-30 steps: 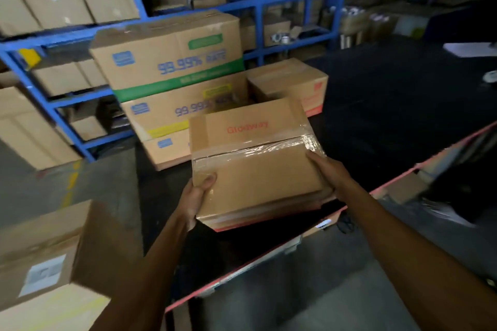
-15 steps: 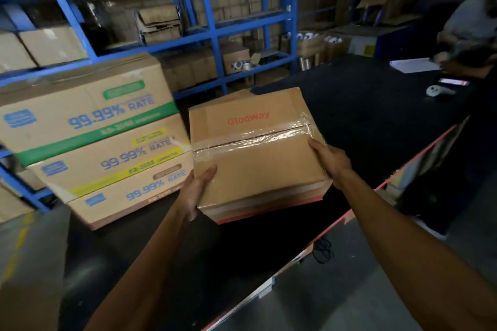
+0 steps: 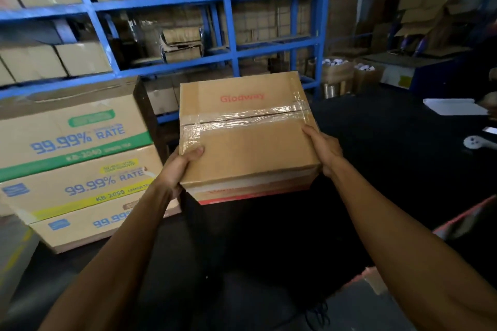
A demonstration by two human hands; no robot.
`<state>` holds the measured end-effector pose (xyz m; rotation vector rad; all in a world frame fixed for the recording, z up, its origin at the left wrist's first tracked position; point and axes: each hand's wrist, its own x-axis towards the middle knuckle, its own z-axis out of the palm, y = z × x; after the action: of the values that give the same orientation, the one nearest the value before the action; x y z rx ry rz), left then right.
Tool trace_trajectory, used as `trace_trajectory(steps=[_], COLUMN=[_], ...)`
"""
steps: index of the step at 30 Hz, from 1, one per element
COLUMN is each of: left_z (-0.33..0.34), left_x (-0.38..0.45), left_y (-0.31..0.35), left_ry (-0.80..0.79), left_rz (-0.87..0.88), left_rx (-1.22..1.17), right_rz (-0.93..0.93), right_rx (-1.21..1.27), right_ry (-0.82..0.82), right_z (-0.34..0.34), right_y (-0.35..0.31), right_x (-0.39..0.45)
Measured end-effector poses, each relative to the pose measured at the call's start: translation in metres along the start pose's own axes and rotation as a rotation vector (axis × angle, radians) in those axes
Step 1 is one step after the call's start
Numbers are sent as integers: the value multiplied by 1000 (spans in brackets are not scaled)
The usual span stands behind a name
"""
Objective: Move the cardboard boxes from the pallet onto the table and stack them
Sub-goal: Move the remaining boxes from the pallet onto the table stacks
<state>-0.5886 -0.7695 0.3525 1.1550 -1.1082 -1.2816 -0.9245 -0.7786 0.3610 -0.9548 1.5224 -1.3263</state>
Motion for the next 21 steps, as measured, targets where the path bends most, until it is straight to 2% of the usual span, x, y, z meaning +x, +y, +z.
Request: trace_trajectory(steps=[7, 21], left_z=[5, -14], left_x=[99, 220], left_y=[10, 33], left_ry=[90, 330], left_rz=[54, -171], left_rx=[60, -6], right_rz=[11, 131], right_rx=[21, 67], right_ry=[-151, -459], right_z=[29, 112], right_y=[-26, -50], right_x=[115, 278])
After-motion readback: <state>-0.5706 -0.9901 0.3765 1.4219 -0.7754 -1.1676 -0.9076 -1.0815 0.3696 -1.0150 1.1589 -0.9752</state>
